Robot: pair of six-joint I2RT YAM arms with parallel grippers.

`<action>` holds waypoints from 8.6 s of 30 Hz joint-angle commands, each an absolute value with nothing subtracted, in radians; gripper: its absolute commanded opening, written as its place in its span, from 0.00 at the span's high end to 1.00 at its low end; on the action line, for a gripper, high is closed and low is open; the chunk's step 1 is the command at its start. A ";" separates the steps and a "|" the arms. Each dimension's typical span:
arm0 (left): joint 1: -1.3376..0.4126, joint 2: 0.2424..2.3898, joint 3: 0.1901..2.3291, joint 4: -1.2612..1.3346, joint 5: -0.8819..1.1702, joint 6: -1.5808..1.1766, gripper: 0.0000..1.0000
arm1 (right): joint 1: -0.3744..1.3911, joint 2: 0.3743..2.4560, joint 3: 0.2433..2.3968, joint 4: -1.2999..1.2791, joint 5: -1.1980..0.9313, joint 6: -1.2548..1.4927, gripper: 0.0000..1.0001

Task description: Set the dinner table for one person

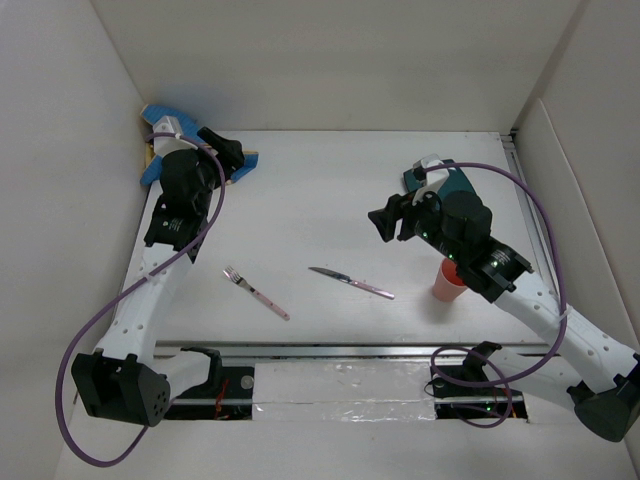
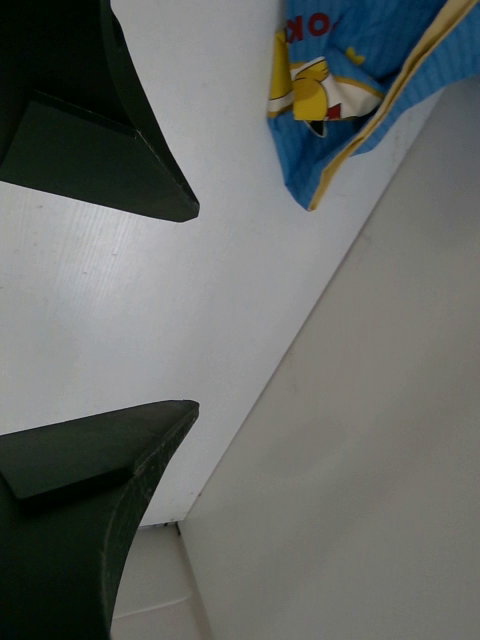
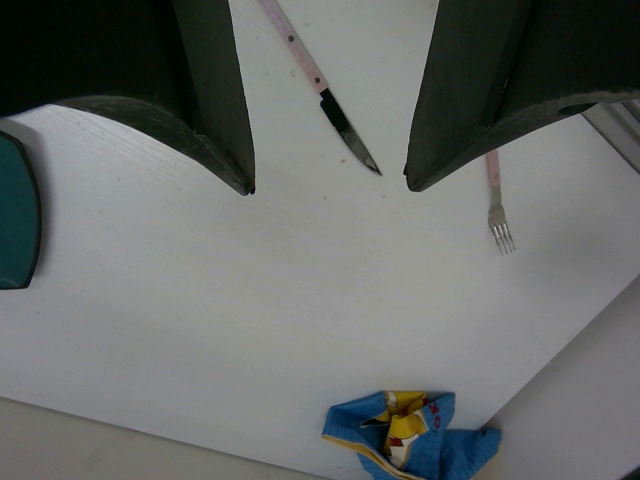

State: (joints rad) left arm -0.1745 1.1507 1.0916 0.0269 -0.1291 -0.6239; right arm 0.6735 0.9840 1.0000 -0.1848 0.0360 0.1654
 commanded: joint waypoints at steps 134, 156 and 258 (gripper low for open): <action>-0.126 1.919 1.169 -0.061 -0.388 -0.896 0.70 | 0.713 1.278 0.879 0.090 -0.061 0.235 1.00; -0.160 1.974 1.269 -0.238 -0.413 -0.709 0.67 | 0.704 1.264 0.854 0.189 -0.095 0.247 1.00; -0.181 1.097 1.516 -0.075 -0.382 -0.486 1.00 | 0.437 1.072 1.400 -0.209 0.158 0.172 1.00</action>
